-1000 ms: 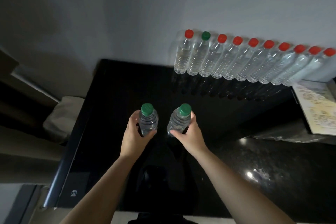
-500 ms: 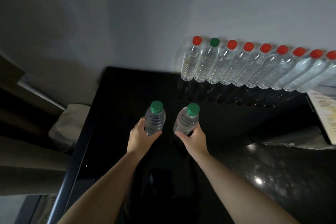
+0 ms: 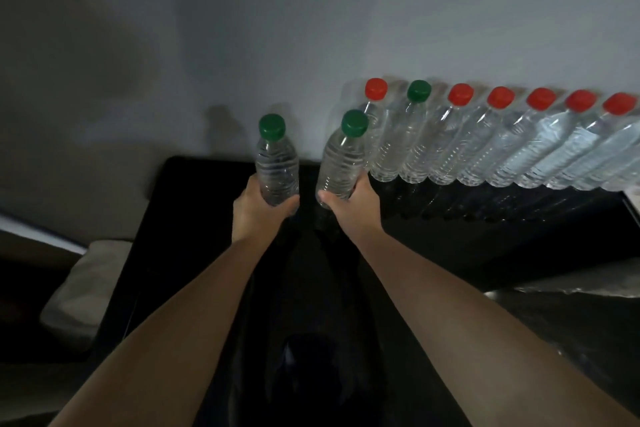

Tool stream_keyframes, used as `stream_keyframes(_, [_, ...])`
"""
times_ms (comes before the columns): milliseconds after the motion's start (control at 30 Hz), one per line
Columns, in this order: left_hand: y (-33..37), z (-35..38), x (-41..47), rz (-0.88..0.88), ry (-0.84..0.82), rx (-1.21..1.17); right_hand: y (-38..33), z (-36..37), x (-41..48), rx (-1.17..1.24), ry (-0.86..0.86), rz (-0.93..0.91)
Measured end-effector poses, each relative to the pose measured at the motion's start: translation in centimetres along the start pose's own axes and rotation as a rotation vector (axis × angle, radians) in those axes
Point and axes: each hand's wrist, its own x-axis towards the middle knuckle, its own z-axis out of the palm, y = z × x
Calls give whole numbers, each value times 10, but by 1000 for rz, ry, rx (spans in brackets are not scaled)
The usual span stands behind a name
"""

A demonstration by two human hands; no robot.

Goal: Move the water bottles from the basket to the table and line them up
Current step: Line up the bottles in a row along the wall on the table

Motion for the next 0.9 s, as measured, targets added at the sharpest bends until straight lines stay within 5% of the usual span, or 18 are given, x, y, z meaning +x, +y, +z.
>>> stream_keyframes(567, [-28, 24, 37, 127, -99, -12, 44, 13, 22, -54, 24, -58])
stream_keyframes(900, [-32, 30, 43, 144, -87, 189, 54, 21, 27, -232, 149, -82])
